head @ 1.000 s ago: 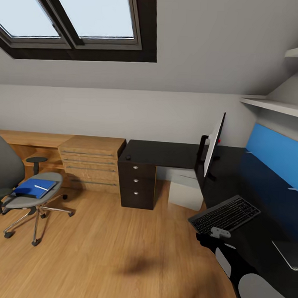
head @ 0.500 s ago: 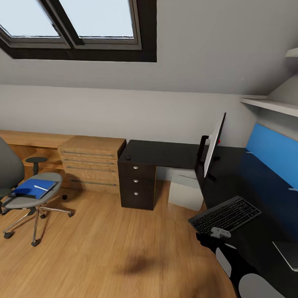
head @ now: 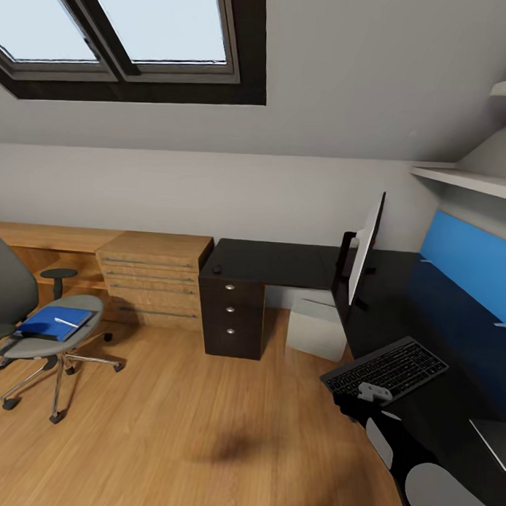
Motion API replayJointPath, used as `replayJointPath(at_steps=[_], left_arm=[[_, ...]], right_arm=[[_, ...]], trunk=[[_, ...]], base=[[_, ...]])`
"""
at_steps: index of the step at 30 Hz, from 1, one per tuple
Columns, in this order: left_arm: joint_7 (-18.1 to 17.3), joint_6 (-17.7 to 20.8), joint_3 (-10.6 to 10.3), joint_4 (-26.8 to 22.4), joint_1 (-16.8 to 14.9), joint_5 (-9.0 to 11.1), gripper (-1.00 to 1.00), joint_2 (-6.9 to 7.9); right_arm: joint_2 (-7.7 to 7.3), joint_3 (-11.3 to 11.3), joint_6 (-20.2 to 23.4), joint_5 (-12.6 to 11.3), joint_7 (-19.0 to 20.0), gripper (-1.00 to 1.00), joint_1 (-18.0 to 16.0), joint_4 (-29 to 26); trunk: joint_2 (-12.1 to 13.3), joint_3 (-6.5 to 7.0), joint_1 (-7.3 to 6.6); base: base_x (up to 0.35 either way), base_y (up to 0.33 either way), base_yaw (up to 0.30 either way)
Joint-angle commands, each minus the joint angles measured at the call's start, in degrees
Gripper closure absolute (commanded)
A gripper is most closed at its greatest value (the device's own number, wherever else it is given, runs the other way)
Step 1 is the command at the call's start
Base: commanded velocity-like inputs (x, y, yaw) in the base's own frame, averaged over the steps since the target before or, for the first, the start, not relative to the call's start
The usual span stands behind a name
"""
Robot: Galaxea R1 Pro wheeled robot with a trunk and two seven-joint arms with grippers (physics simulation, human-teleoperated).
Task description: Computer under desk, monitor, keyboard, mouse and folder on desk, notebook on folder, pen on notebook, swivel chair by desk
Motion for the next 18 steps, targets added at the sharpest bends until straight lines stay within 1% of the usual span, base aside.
replayJointPath(at_steps=[1, 10, 18], left_arm=[[0.2, -0.1, -0.1, 0.0, 0.0, 0.1, -1.00, 0.01], [0.2, -0.1, -0.1, 0.0, 0.0, 0.1, -1.00, 0.01], [0.2, 0.0, -0.1, 0.0, 0.0, 0.1, -1.00, 0.01]], right_arm=[[0.02, -0.2, 0.3, -0.3, 0.2, -1.00, 0.0, -0.1], [0.02, -0.2, 0.3, -0.3, 0.2, -1.00, 0.0, -0.1], [0.02, -0.2, 0.3, -0.3, 0.2, -1.00, 0.0, -0.1]], trunk=[[0.0, -0.07, 0.00], [0.0, -0.07, 0.00], [0.0, -0.07, 0.00]], base=[[0.001, 0.000, 0.000], [-0.003, -0.013, 0.000], [-0.130, -0.137, 0.000]])
